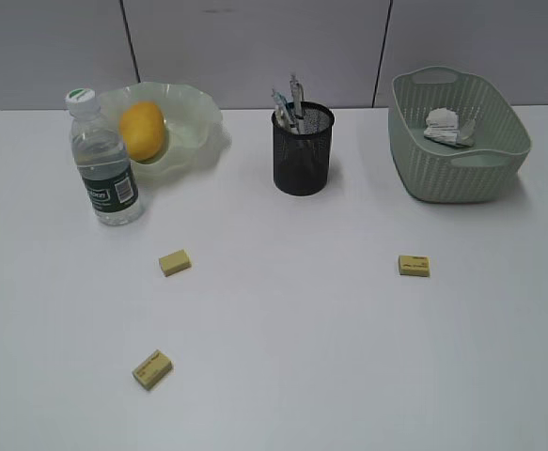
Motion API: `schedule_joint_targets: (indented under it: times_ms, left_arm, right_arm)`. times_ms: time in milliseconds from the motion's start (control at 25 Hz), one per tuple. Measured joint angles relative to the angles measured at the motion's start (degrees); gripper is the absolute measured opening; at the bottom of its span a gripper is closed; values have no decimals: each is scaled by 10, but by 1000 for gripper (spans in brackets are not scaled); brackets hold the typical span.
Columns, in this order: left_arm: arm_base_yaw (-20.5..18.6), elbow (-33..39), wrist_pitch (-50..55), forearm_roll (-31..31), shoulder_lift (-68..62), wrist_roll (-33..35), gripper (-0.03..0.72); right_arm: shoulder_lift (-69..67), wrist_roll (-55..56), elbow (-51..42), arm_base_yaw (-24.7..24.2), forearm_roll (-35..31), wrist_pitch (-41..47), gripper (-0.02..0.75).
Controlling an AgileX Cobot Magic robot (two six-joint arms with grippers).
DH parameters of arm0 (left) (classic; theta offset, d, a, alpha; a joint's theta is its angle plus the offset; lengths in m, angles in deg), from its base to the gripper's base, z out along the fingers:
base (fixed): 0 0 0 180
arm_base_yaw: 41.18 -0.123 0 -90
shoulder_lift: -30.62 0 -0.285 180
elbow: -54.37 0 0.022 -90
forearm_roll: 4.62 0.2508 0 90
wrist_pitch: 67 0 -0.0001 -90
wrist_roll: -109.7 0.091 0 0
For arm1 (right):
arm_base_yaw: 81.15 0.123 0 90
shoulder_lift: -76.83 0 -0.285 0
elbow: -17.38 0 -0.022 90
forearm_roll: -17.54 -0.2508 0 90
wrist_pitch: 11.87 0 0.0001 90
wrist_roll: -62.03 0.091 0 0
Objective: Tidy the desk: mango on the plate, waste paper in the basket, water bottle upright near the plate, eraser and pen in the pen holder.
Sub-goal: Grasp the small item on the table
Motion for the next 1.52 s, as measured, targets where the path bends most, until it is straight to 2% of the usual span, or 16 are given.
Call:
schedule_joint_targets:
  times_ms: [160, 320, 400, 520, 600, 720, 1000, 1160, 1320, 1520]
  left_arm:
    - [0, 0, 0, -6, 0, 0, 238]
    - [0, 0, 0, 0, 0, 0, 253]
    - [0, 0, 0, -6, 0, 0, 324]
    - [0, 0, 0, 1, 0, 0, 571]
    - [0, 0, 0, -2, 0, 0, 619]
    - [0, 0, 0, -2, 0, 0, 613]
    - [0, 0, 0, 0, 0, 0, 538]
    - [0, 0, 2, -1, -6, 0, 528]
    - [0, -25, 42, 1, -86, 1, 527]
    - [0, -80, 83, -14, -249, 2, 526]
  right_arm:
    - [0, 0, 0, 0, 0, 0, 497]
    - [0, 1, 0, 0, 0, 0, 465]
    - [0, 1, 0, 0, 0, 0, 456]
    - [0, 1, 0, 0, 0, 0, 454]
    - [0, 1, 0, 0, 0, 0, 452]
    - [0, 1, 0, 0, 0, 0, 452]
    - [0, 1, 0, 0, 1, -1, 452]
    - [0, 1, 0, 0, 1, -1, 452]
    - [0, 1, 0, 0, 1, -1, 444]
    - [0, 1, 0, 0, 1, -2, 437]
